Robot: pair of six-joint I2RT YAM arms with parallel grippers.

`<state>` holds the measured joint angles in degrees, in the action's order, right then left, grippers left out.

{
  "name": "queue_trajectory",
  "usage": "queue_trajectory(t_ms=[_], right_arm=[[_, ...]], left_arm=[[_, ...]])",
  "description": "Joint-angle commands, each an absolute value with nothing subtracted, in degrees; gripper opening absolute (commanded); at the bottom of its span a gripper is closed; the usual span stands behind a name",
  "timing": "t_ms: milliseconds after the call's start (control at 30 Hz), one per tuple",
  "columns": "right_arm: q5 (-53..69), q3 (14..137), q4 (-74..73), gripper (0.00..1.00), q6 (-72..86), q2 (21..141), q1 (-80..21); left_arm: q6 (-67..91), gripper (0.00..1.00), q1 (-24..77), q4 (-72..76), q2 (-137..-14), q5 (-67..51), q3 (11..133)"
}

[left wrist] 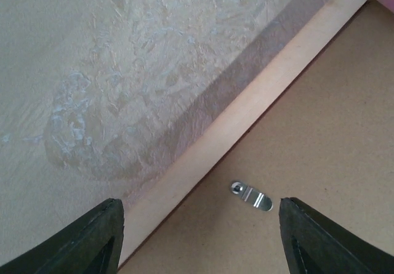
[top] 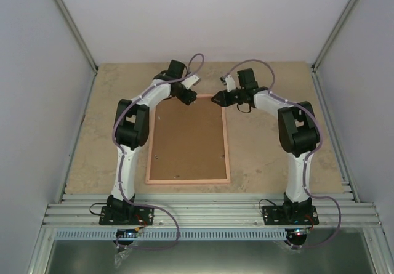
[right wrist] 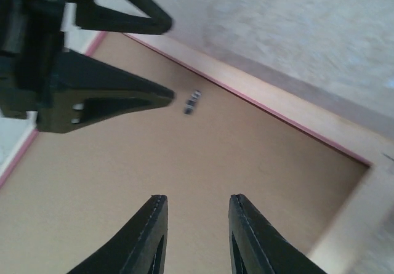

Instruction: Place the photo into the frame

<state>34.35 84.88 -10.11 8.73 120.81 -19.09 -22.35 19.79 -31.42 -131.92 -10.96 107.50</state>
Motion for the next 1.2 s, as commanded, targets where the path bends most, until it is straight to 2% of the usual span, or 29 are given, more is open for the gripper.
queue_trajectory(t_ms=[0, 333, 467, 1000, 1167], right_arm=[[37.8, 87.6, -9.3, 0.28, 10.2, 122.7, -21.4], [37.2, 88.9, -7.6, 0.16, 16.2, 129.3, -23.5], [33.7, 87.9, -8.5, 0.07, 17.6, 131.2, -23.5], [31.6, 86.1, -10.2, 0.06, 18.3, 131.3, -22.9], [32.1, 85.9, -10.2, 0.06, 18.4, 131.3, -22.6]], left_arm=[[-26.9, 0.71, 16.7, -34.6, -133.6, -16.2, 111.7], [-37.0, 0.71, 15.1, -40.1, -137.9, -21.7, 115.5], [-36.7, 0.71, 15.1, -40.2, -139.9, -22.9, 117.5], [-41.5, 0.70, 16.3, -44.1, -143.2, -25.0, 118.6], [-38.8, 0.67, 17.7, -40.5, -144.1, -20.9, 118.6]])
